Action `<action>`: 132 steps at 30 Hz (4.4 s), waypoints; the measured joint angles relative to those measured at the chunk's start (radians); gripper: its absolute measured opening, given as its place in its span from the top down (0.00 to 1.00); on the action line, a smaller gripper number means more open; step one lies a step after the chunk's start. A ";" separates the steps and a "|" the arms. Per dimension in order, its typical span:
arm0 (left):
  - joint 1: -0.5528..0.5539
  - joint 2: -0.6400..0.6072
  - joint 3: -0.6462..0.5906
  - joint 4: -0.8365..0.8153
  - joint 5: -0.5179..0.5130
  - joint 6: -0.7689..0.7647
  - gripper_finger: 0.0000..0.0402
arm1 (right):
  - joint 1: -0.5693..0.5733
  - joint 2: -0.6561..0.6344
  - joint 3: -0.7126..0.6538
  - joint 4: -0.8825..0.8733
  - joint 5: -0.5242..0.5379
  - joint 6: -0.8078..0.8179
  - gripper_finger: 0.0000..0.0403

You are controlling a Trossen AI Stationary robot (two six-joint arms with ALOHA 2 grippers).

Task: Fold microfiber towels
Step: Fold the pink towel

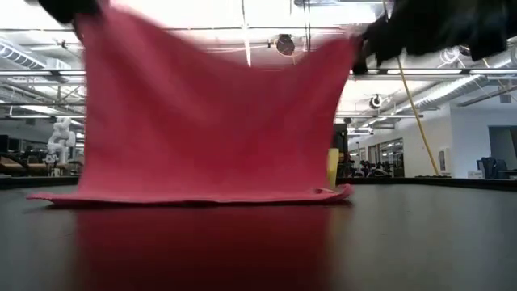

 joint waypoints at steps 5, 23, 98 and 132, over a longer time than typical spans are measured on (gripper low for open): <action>-0.101 -0.047 0.059 0.099 0.010 -0.075 0.98 | 0.062 0.014 0.002 0.306 -0.395 0.127 1.00; 0.028 -0.043 -0.114 -0.168 -0.615 -0.091 0.99 | -0.128 -0.006 0.001 -0.137 0.500 0.048 1.00; -0.190 0.316 -0.147 0.354 -0.195 -0.030 0.97 | 0.021 0.135 0.002 -0.248 -0.027 -0.022 1.00; -0.117 0.299 -0.146 -0.115 -0.839 -0.185 0.98 | -0.080 0.236 0.002 0.056 0.617 -0.345 1.00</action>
